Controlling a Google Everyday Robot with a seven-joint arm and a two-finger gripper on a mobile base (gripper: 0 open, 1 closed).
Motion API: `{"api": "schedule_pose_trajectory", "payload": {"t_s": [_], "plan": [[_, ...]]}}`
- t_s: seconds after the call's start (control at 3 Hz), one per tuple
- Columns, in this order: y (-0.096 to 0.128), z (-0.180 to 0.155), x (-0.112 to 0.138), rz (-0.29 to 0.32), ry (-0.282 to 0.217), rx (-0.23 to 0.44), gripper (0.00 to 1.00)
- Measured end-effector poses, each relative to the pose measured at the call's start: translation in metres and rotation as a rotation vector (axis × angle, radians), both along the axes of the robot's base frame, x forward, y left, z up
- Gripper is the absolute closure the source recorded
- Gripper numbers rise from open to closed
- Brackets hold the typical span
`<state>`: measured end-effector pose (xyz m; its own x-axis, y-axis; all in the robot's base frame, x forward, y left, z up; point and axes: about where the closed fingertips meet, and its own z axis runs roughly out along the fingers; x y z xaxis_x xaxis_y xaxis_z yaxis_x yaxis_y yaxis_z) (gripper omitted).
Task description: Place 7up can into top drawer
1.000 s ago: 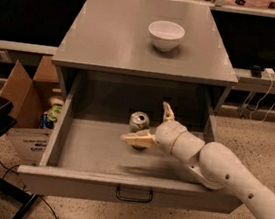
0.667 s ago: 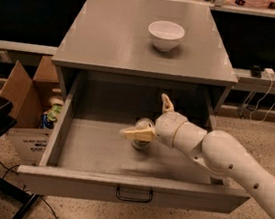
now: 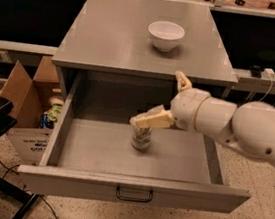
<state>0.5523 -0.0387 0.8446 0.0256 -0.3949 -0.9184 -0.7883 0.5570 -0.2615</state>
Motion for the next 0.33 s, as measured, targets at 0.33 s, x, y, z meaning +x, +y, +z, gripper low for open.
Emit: {"api": "schedule_pose_trajectory", "payload": {"t_s": [0.33], "plan": [[-0.0122, 0.0678, -0.011, 0.035, -0.016, -0.084, 0.0]]}}
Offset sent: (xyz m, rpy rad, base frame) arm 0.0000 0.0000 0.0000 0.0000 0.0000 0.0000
